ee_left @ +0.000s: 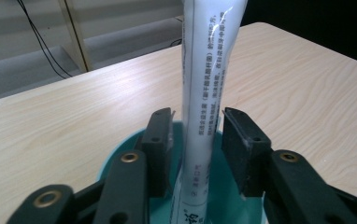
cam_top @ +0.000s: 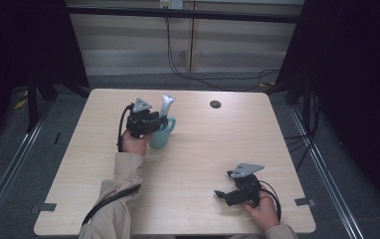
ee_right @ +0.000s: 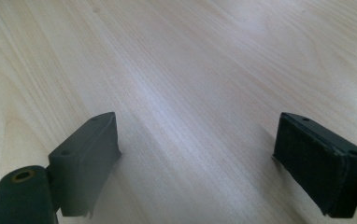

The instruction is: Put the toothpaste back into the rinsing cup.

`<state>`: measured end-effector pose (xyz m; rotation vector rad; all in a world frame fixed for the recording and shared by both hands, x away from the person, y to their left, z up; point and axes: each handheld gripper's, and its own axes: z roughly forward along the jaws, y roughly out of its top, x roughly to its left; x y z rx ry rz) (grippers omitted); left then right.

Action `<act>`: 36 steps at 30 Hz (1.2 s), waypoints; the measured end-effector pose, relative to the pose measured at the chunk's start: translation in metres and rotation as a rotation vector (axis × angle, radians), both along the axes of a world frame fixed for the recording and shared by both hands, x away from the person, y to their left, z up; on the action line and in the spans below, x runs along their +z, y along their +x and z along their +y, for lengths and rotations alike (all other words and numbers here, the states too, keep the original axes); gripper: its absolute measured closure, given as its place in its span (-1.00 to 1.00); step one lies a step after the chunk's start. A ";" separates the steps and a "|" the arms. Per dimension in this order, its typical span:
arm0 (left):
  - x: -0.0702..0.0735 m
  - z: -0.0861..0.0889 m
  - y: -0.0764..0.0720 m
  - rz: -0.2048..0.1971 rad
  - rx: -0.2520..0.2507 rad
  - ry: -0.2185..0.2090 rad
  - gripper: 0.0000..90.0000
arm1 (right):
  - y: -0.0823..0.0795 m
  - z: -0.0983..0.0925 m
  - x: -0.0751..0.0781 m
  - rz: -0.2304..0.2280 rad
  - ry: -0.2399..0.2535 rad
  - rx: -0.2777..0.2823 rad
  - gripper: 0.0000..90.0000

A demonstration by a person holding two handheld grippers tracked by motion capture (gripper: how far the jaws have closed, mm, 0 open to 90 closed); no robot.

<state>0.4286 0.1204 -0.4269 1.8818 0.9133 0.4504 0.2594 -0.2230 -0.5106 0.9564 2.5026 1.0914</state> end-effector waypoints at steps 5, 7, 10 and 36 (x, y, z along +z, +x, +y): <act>0.002 0.003 0.000 0.023 0.004 -0.002 0.19 | 0.000 0.000 0.000 -0.001 0.000 0.000 -0.71; 0.003 0.004 -0.001 0.026 0.005 0.005 0.15 | 0.000 0.000 0.000 0.000 -0.001 0.001 -0.71; 0.005 0.007 -0.002 0.028 0.007 0.004 0.11 | 0.000 0.000 0.000 -0.001 0.000 0.001 -0.71; 0.024 0.021 -0.018 0.060 -0.038 0.034 -0.32 | 0.000 0.000 0.000 -0.001 -0.001 0.002 -0.71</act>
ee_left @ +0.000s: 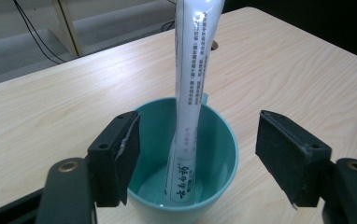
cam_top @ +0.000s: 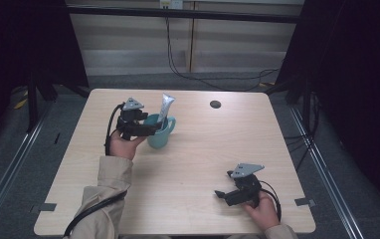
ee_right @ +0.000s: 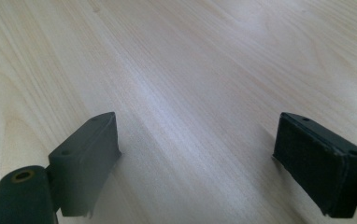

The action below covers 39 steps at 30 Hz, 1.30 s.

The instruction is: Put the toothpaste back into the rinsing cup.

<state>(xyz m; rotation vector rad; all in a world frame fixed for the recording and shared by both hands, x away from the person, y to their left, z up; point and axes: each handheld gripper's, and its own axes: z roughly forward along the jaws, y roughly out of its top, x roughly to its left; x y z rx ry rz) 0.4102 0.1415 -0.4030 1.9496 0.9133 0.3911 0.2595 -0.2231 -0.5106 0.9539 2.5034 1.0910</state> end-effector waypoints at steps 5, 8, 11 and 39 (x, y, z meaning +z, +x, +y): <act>0.001 0.006 -0.004 0.004 -0.006 -0.011 -0.35 | 0.000 0.000 0.000 0.000 0.000 0.000 -0.71; 0.001 0.010 -0.006 0.015 -0.009 -0.012 -0.40 | 0.000 0.000 0.000 0.000 0.000 -0.001 -0.71; 0.001 0.012 -0.008 0.027 -0.013 -0.017 -0.42 | 0.000 0.000 0.000 0.000 0.000 0.000 -0.71; -0.018 0.023 -0.043 0.066 -0.047 -0.051 -0.55 | 0.000 0.000 0.000 0.000 0.000 0.000 -0.71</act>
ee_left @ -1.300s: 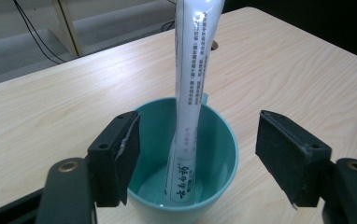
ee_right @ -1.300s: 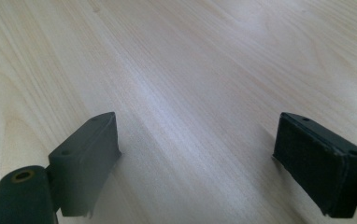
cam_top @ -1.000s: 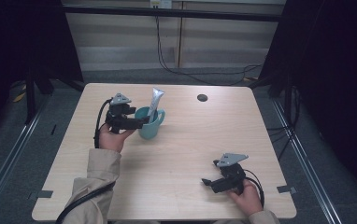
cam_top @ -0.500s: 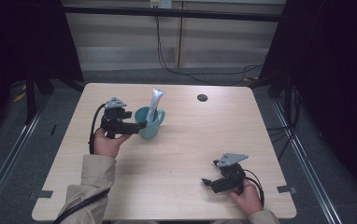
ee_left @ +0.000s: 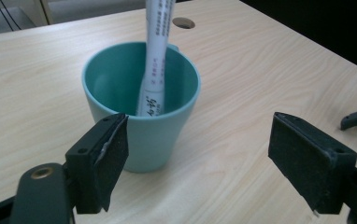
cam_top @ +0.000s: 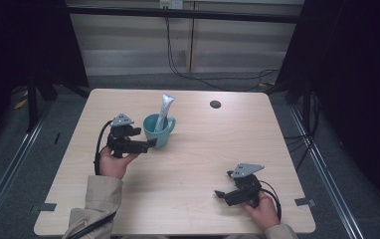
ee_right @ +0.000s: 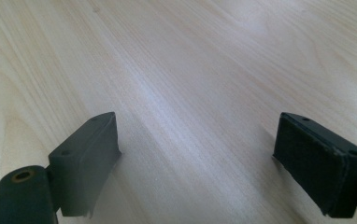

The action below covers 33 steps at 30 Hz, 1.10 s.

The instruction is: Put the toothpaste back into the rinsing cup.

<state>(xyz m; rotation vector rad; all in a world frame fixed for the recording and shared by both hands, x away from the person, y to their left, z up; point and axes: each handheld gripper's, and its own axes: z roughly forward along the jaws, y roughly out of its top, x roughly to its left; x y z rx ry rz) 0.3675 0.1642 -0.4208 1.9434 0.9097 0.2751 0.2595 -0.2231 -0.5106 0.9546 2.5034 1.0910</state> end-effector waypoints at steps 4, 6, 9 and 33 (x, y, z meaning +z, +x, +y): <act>-0.007 0.000 -0.006 0.001 -0.003 0.004 -0.55 | 0.000 0.000 0.000 -0.001 0.000 0.000 -0.71; -0.009 0.001 -0.010 0.003 -0.009 0.004 -0.57 | 0.000 0.000 0.000 0.000 0.000 0.000 -0.71; -0.014 0.000 -0.015 0.003 -0.015 0.023 -0.59 | 0.000 0.000 0.000 0.000 0.000 0.000 -0.71; -0.064 -0.008 -0.039 0.061 -0.062 0.077 -0.62 | 0.000 0.000 0.000 -0.001 0.000 0.001 -0.71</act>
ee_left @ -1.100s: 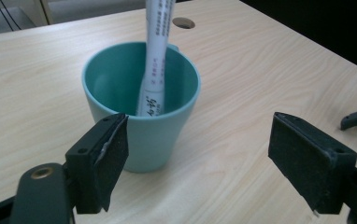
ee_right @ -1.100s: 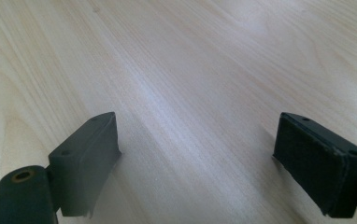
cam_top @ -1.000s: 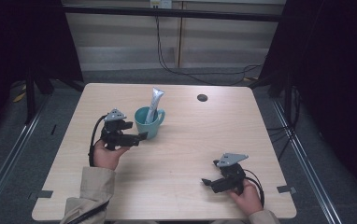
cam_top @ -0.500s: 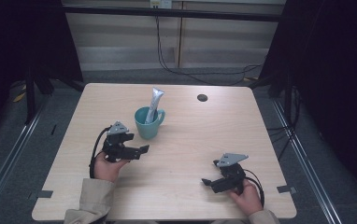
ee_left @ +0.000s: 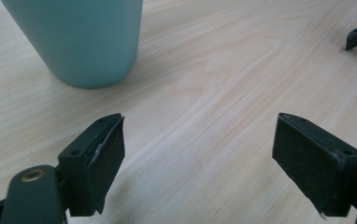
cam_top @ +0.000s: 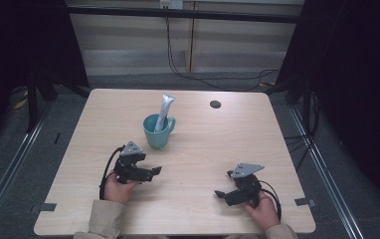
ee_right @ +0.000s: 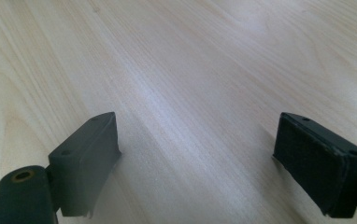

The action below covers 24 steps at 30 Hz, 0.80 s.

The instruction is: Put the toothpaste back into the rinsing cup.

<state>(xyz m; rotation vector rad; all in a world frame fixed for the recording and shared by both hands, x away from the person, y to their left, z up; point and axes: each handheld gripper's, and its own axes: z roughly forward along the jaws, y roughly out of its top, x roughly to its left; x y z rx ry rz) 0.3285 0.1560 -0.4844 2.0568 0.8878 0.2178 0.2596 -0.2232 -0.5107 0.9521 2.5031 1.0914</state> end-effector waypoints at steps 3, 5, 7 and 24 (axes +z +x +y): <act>-0.006 -0.001 -0.002 0.006 0.003 0.009 -0.62 | 0.000 0.000 0.000 0.001 0.000 -0.001 -0.71; -0.009 -0.001 -0.003 0.009 -0.001 0.024 -0.63 | 0.000 0.000 0.000 0.002 0.000 -0.001 -0.71; -0.013 -0.001 -0.005 0.009 -0.001 0.024 -0.63 | 0.000 0.000 0.000 0.001 0.000 0.000 -0.71; -0.024 -0.015 -0.015 -0.055 -0.045 0.167 -0.66 | 0.000 0.000 0.000 0.001 0.000 -0.001 -0.71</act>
